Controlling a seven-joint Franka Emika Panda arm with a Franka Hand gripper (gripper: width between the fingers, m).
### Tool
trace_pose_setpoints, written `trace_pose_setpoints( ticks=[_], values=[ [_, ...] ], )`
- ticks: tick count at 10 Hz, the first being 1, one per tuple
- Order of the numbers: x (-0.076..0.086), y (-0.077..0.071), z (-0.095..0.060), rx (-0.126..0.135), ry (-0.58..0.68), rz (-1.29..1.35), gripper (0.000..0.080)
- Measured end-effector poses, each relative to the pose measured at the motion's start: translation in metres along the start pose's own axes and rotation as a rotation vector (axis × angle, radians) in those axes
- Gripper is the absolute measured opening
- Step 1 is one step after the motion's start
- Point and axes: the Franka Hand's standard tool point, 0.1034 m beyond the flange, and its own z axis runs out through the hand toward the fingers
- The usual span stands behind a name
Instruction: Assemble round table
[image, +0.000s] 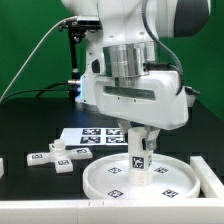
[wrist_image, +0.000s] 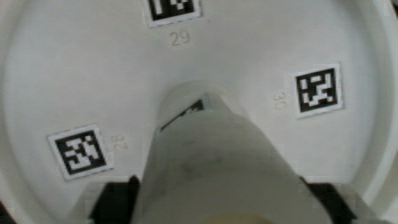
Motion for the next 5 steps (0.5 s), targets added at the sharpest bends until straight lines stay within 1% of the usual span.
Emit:
trace_pose_setpoints(
  ticks=[2,4,5],
  values=[
    [-0.0003,0.0002,0.0001,0.007,-0.013,0.132,0.0407],
    [-0.0004,0.0002,0.0002,0.007,-0.012,0.111,0.0407],
    [-0.0006,0.0002,0.0002,0.007,-0.012,0.062,0.0563]
  ],
)
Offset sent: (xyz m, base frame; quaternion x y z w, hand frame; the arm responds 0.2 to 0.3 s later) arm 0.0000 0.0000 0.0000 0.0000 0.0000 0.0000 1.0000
